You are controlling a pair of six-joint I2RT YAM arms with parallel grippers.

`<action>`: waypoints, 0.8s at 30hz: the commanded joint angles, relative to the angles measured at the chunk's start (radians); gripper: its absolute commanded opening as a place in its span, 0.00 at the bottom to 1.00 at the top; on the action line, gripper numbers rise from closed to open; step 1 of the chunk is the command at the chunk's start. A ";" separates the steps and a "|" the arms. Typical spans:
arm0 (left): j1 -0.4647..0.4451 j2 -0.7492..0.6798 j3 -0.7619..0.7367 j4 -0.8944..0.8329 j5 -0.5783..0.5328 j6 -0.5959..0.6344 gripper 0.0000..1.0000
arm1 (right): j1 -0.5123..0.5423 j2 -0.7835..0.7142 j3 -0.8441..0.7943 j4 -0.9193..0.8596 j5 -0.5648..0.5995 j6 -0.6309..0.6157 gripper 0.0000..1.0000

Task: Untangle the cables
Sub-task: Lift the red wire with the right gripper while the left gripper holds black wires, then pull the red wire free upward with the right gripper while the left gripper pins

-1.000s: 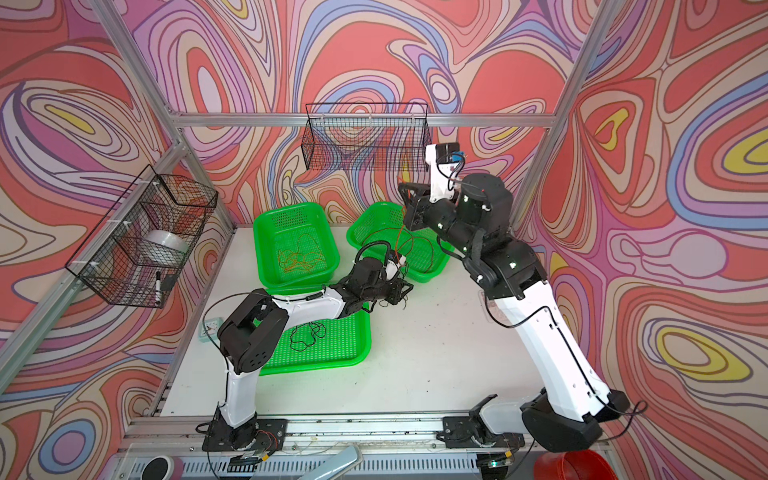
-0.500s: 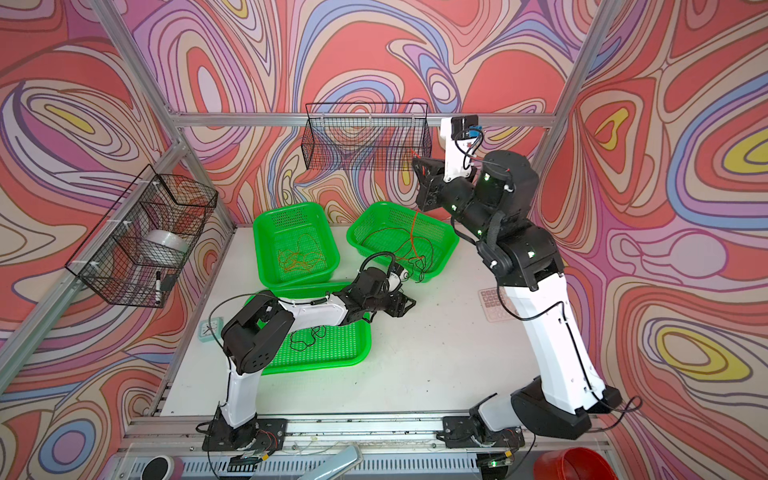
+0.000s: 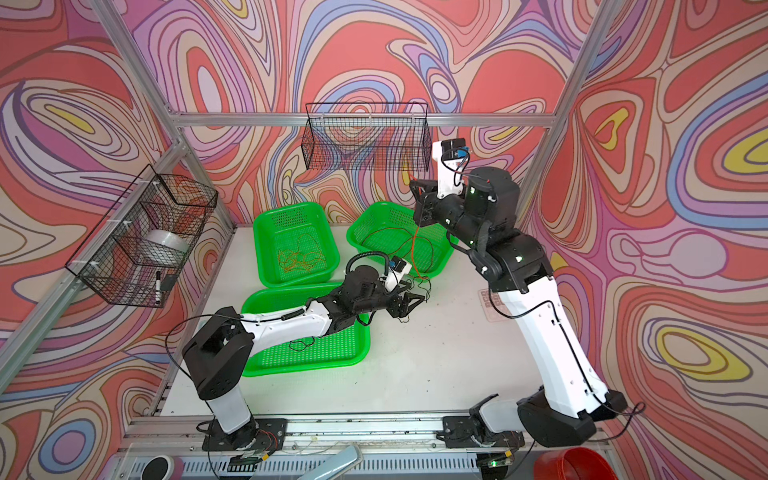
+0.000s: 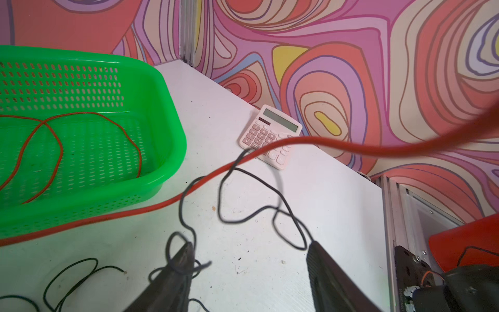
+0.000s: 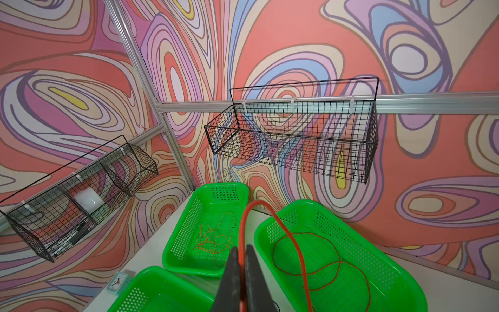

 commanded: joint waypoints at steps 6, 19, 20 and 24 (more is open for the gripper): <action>-0.021 0.030 0.037 0.021 0.074 0.000 0.60 | -0.003 -0.055 -0.047 0.045 0.029 0.058 0.00; -0.030 -0.026 0.018 -0.038 -0.172 0.107 0.65 | -0.003 -0.079 -0.061 0.049 0.020 0.060 0.00; -0.031 -0.043 0.003 -0.017 -0.179 0.128 0.65 | -0.004 -0.073 -0.051 0.038 0.008 0.056 0.00; -0.031 -0.081 -0.011 0.005 -0.205 0.194 0.51 | -0.004 -0.058 -0.043 0.032 -0.028 0.053 0.00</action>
